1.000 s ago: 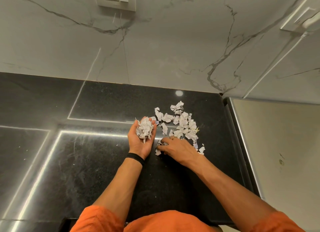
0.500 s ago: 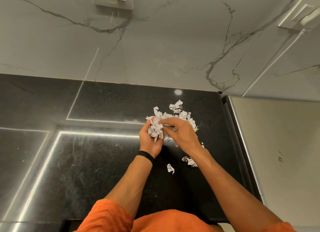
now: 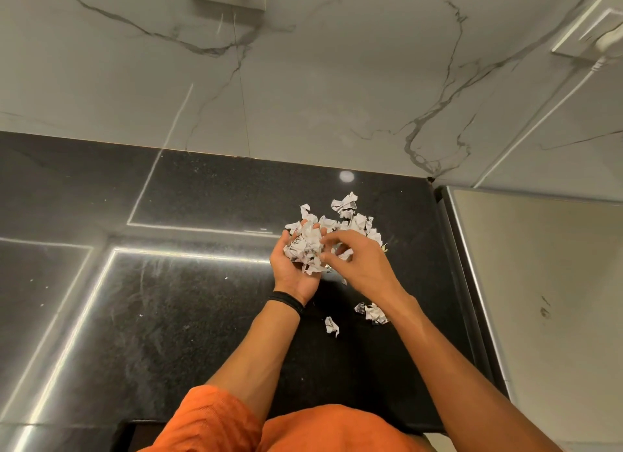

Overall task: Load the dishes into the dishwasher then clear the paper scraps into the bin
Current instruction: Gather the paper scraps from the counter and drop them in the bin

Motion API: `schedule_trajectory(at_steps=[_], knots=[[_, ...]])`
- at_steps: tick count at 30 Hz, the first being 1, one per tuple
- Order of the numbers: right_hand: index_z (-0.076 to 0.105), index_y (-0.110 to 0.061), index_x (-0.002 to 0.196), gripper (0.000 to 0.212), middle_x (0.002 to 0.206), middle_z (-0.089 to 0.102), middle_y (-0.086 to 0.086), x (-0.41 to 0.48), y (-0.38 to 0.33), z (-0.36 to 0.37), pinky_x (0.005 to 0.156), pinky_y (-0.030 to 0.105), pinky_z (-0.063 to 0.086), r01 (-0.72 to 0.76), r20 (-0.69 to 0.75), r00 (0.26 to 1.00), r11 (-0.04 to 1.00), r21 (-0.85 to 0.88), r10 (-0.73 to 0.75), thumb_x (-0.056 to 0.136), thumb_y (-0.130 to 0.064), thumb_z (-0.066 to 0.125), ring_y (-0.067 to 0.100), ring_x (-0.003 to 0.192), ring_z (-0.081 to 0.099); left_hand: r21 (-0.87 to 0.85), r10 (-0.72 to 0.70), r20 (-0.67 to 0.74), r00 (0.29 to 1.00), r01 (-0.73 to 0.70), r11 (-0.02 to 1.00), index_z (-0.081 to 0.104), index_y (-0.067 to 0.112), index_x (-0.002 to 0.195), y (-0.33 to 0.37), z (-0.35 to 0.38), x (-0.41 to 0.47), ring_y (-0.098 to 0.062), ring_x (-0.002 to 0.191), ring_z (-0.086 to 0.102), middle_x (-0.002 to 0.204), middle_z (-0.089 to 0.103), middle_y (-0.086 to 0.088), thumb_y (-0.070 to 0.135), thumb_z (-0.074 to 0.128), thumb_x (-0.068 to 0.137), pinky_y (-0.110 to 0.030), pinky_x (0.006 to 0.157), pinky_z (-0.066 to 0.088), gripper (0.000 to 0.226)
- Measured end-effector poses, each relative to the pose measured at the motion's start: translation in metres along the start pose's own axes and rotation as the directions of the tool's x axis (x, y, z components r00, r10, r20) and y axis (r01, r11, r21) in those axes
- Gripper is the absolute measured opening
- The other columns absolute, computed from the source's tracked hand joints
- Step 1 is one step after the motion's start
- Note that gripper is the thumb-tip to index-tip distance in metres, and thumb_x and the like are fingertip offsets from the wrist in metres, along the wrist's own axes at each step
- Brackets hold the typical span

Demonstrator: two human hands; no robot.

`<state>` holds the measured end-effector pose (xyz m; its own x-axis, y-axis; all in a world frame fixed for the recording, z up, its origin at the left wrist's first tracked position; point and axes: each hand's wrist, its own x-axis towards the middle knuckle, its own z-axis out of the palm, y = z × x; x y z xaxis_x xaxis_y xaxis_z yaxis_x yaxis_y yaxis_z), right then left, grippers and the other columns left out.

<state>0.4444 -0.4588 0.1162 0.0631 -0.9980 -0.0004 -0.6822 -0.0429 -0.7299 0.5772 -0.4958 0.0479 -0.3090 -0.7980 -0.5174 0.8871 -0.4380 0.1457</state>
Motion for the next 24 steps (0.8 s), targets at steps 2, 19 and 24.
schedule_trajectory(at_steps=[2,19,24], knots=[[0.069,-0.033,0.102,0.016,0.102,0.066,-0.017,-0.009,0.003,-0.005,0.085,0.03,0.055,-0.045,0.092,0.995,0.998,-0.048,0.049,0.087,-0.033,0.076,0.003,0.09,0.062,-0.02,0.005,-0.011,1.0,-0.006,1.0,0.06,0.008,0.136,0.002,-0.001,0.003,-0.032,0.121,0.06,0.139,0.061,-0.016,0.042,0.045,0.103,-0.047,0.11,0.044,0.05],[0.071,-0.026,0.099,0.013,0.098,0.065,-0.014,-0.03,0.014,0.006,0.084,0.029,0.056,-0.073,0.227,0.965,0.968,-0.239,0.129,0.089,-0.018,0.071,0.001,0.087,0.061,0.062,0.03,-0.064,0.997,-0.026,0.998,0.058,0.006,0.14,0.002,-0.008,0.003,-0.031,0.13,0.058,0.138,0.062,-0.017,0.042,0.052,0.101,-0.046,0.112,0.044,0.053],[0.073,-0.026,0.099,0.014,0.095,0.07,-0.017,-0.011,-0.01,-0.002,0.078,0.016,0.052,-0.026,-0.024,0.999,0.997,0.074,0.028,0.087,-0.022,0.078,0.002,0.089,0.065,0.11,0.002,-0.053,0.999,0.004,0.994,0.061,0.007,0.136,-0.001,-0.009,0.001,-0.034,0.129,0.058,0.135,0.064,-0.018,0.043,0.048,0.101,-0.049,0.118,0.036,0.051]])
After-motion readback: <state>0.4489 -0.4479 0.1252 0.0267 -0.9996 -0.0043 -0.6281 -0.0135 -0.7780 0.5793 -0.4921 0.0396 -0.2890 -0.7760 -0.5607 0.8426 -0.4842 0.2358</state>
